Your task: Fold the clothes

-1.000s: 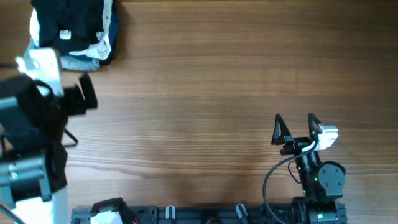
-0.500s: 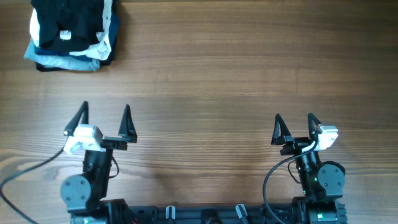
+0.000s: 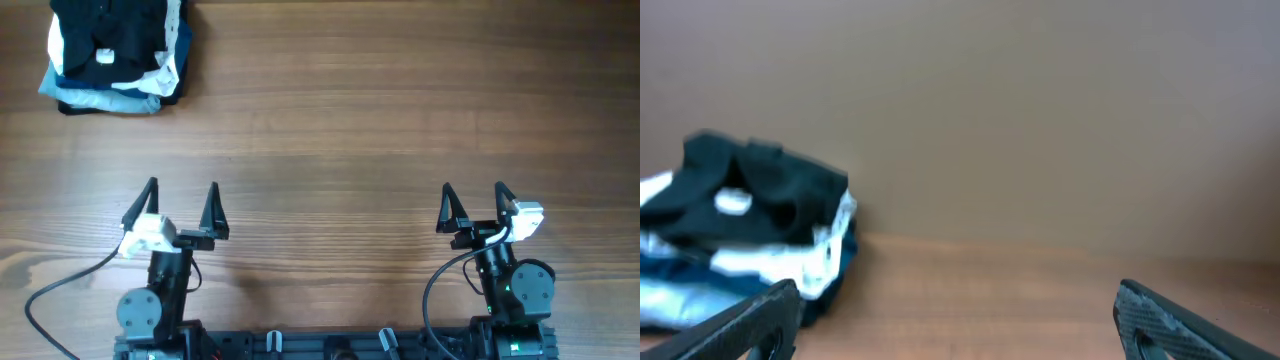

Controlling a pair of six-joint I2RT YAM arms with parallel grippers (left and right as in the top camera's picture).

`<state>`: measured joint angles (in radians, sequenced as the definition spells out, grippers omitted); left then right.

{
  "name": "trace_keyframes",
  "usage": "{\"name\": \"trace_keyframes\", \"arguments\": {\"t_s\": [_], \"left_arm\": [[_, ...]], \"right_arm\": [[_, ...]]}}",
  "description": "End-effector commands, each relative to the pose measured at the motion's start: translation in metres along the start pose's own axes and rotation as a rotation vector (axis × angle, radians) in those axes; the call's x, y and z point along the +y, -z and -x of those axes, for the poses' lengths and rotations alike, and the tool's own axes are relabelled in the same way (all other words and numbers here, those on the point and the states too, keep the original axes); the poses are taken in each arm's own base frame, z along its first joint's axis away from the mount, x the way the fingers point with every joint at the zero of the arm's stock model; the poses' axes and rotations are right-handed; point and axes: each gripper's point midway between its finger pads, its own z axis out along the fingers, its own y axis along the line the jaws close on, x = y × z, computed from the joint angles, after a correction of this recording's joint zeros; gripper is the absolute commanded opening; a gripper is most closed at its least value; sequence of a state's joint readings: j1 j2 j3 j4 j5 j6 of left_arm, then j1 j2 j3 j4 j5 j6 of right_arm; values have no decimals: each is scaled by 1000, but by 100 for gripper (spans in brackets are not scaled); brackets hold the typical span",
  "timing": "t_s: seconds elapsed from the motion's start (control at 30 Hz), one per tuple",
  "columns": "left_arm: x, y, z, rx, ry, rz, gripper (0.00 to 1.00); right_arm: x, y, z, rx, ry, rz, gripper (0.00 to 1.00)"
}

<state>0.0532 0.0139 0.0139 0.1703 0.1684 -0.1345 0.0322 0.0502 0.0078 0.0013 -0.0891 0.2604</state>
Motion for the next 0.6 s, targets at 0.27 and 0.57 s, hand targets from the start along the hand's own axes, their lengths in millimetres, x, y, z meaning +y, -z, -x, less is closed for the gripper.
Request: {"name": "trace_keyframes", "arguments": {"t_s": [0.27, 0.57], "left_arm": [[11, 7, -57, 221, 53, 54, 100], [11, 7, -57, 223, 54, 55, 100]], "right_arm": [[4, 0, 1, -8, -4, 22, 100], [4, 0, 1, -8, -4, 22, 99]]}}
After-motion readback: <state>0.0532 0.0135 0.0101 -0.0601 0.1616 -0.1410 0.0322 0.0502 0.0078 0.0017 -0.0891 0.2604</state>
